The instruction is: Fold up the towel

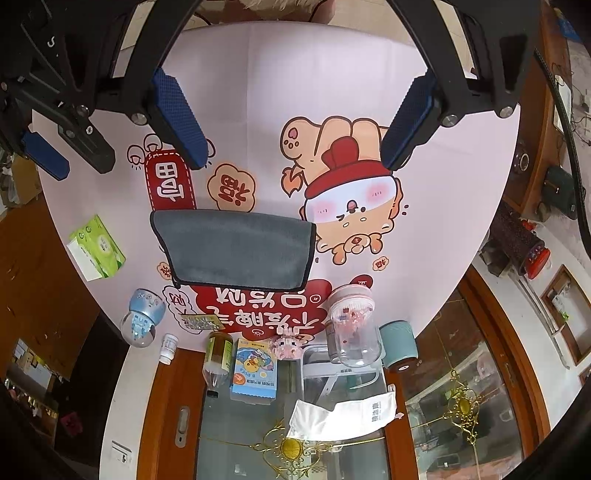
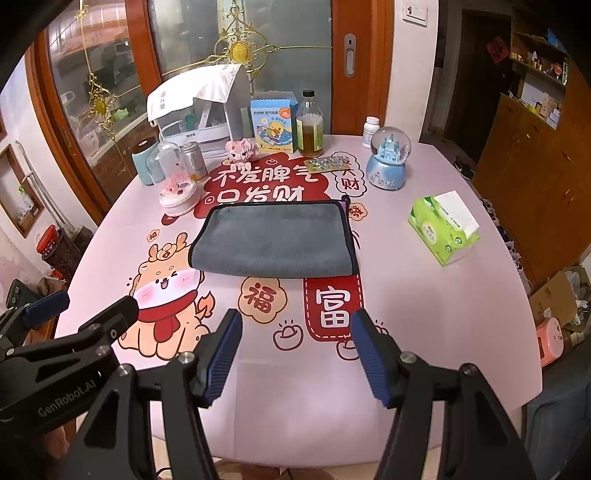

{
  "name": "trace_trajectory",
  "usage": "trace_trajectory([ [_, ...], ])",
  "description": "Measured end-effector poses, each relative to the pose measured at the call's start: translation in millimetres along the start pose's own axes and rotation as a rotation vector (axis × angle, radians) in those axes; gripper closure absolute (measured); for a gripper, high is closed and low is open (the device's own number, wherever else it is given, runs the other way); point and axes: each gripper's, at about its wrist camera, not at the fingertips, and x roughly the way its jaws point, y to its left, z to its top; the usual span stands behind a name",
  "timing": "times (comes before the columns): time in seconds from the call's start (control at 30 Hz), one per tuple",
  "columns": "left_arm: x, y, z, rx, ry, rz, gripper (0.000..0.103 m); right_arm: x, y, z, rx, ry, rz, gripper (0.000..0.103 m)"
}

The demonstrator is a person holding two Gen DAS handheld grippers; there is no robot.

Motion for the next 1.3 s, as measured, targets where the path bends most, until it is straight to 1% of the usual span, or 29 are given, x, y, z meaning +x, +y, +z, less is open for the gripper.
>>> trace_trajectory([
  [0.6, 0.1, -0.1, 0.7, 0.001, 0.0, 0.001, 0.009, -1.1, 0.4, -2.3, 0.0, 0.0, 0.0, 0.041],
  [0.83, -0.3, 2.9, -6.7, 0.002, 0.003, 0.004, 0.009, 0.4, -0.4, -2.5, -0.001, 0.006, 0.002, 0.041],
  [1.3, 0.7, 3.3, -6.0, 0.004, 0.006, 0.004, 0.009, 0.7, 0.3, -2.4, -0.001, 0.009, 0.001, 0.041],
])
